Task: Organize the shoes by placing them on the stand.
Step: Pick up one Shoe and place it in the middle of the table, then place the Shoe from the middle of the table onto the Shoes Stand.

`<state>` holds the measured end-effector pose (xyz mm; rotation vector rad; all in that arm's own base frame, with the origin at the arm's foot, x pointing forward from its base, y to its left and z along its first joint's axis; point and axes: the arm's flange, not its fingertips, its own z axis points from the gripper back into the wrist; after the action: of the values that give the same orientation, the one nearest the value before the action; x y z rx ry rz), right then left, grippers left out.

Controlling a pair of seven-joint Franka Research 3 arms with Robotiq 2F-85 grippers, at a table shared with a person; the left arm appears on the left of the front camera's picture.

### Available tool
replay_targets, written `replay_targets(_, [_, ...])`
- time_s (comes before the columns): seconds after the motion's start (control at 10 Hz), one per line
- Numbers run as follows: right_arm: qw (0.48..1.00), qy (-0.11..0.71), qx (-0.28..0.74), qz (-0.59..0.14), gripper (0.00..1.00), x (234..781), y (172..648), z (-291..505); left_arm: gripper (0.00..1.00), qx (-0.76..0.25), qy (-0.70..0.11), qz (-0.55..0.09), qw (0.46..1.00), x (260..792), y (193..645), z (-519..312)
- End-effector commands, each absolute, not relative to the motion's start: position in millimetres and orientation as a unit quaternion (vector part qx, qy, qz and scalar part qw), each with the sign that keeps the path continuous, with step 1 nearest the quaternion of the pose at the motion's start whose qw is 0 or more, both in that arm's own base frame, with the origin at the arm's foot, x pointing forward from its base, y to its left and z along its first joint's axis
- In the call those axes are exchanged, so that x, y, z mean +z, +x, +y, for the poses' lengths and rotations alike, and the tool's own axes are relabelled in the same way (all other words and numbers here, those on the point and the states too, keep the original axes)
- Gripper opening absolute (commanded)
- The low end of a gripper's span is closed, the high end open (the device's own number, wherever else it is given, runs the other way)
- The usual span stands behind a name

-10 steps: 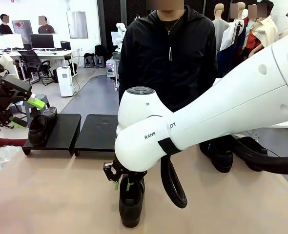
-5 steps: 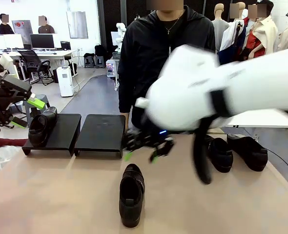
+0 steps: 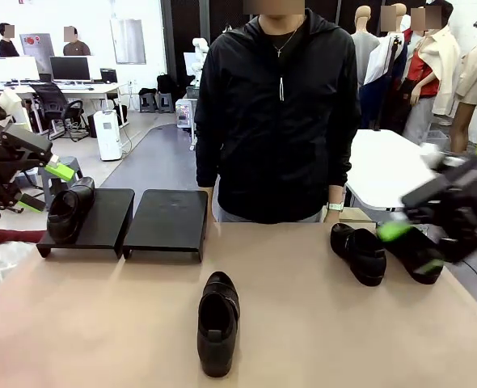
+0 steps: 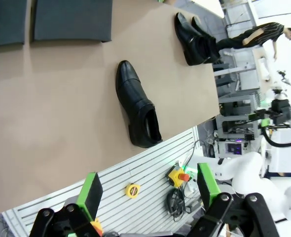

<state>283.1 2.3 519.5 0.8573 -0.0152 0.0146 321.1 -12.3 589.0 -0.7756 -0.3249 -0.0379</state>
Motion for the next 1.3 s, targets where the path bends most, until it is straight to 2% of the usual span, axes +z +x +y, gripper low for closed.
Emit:
replay_targets(0.0, [0.873,0.479,-0.079,-0.051,1.00,480.8,298.6,-37.7,1.00,-0.026,-0.376,-0.158,0.913,588.0,320.3,-10.2])
replay_targets(0.1, [0.859,0.495,-0.091,-0.095,1.00,471.4,292.1,-43.8,1.00,-0.026,-0.376,-0.158,0.913,588.0,320.3,-10.2])
replay_targets(0.3, [0.878,0.456,-0.088,-0.118,1.00,466.1,288.4,-34.9,1.00,-0.026,-0.376,-0.158,0.913,588.0,320.3,-10.2])
replay_targets(0.4, [0.863,0.488,-0.113,-0.067,1.00,490.4,302.6,-85.2,1.00,-0.026,-0.376,-0.158,0.913,588.0,320.3,-10.2])
replay_targets(1.2, [0.863,0.488,-0.113,-0.067,1.00,490.4,302.6,-85.2,1.00,-0.026,-0.376,-0.158,0.913,588.0,320.3,-10.2])
